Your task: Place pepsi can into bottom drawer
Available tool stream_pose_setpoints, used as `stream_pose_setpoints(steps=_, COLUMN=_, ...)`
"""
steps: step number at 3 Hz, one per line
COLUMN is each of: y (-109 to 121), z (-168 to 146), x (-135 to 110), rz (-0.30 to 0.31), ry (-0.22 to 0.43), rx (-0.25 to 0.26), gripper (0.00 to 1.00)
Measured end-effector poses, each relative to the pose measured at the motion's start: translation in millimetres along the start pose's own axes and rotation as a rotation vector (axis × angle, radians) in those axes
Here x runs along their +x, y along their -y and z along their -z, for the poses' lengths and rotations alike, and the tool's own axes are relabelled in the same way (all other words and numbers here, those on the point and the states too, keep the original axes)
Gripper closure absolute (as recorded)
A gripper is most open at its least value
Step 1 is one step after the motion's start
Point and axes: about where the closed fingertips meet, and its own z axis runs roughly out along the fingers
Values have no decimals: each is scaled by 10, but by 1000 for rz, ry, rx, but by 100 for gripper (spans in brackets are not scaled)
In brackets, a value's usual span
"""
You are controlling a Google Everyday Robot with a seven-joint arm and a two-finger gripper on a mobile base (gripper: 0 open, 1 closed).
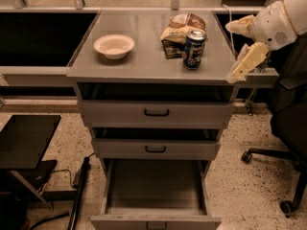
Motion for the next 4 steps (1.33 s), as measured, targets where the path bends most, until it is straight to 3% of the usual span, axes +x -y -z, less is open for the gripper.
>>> stream_pose_setpoints(steps=1, y=245, z=-67, x=-114, rz=-39, ry=-88, rx=83, gripper=0)
stream_pose_setpoints(steps=2, y=424, z=23, x=-493, rz=-79, ry=-260, rx=266, gripper=0)
stream_pose_setpoints(steps=3, y=331, z=0, x=-705, rz=-80, ry=-314, rx=295, gripper=0)
stream_pose_setpoints(steps=4, y=331, z=0, x=-705, rz=-80, ry=-314, rx=295, gripper=0)
